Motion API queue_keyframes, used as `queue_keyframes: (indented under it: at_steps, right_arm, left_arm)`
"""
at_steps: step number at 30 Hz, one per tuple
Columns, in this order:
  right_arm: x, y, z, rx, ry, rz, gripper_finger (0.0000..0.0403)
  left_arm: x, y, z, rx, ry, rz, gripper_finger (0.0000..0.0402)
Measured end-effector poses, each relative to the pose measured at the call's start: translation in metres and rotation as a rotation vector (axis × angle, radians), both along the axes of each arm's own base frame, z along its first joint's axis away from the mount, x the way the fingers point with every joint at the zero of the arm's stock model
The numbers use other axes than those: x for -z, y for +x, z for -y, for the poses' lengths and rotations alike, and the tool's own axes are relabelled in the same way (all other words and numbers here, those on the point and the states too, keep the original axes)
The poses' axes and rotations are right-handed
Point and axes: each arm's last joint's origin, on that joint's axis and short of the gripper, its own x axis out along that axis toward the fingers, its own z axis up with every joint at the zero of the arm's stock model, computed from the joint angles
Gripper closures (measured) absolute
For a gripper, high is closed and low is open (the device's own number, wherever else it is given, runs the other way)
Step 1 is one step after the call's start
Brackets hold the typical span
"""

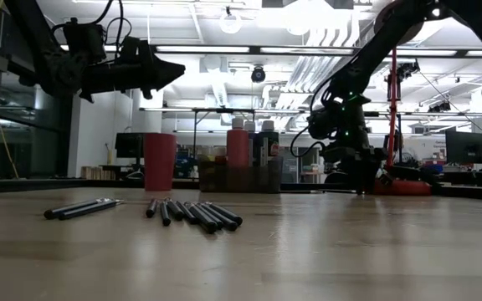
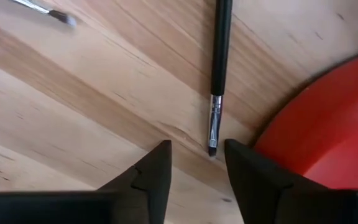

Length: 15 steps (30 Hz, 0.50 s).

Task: Pick & Place Paint Supplies
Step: Put the black paint brush into the pink cup

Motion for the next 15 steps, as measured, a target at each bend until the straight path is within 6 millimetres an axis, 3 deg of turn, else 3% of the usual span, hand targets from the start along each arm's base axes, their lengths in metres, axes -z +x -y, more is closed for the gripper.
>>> queue_keyframes:
  at_steps: [15]
  right_arm:
    - [0.008, 0.010, -0.007, -0.026, -0.004, -0.041, 0.0321]
  left_arm:
    - [0.000, 0.000, 0.000, 0.003, -0.008, 0.003, 0.0306]
